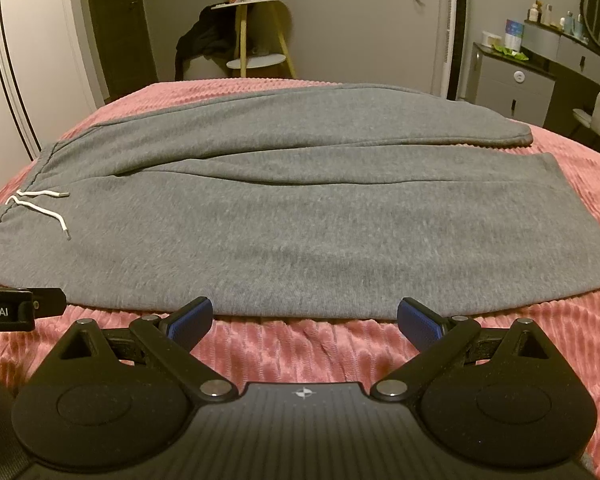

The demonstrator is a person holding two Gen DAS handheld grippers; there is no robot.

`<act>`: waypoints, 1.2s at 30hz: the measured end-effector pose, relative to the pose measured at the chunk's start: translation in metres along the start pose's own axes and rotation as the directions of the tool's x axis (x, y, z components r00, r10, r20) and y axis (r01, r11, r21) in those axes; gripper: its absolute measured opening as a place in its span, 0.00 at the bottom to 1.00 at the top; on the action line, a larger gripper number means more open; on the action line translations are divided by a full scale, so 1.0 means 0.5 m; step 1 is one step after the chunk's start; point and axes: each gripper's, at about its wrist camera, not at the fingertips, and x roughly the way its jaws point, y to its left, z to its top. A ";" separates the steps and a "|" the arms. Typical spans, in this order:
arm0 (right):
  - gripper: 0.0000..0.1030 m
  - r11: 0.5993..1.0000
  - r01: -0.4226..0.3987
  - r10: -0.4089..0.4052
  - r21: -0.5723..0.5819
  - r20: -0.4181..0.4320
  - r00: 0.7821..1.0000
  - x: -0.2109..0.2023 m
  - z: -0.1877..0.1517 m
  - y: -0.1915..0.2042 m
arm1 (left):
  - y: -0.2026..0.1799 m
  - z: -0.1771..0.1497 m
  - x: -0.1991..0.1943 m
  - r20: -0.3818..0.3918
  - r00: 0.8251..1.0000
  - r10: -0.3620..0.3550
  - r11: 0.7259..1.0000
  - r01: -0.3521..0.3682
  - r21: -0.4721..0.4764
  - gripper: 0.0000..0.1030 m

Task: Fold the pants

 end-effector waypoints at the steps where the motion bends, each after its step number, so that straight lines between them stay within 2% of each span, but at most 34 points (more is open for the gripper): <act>1: 0.96 1.000 -0.001 0.001 0.001 -0.001 1.000 0.000 0.000 0.000 | 0.000 0.000 0.000 0.001 1.000 -0.001 1.000 0.001 0.001 1.00; 36: 0.96 1.000 -0.007 0.007 0.019 -0.010 1.000 0.005 -0.003 -0.006 | 0.004 0.001 0.009 -0.024 1.000 -0.005 1.000 0.005 -0.012 1.00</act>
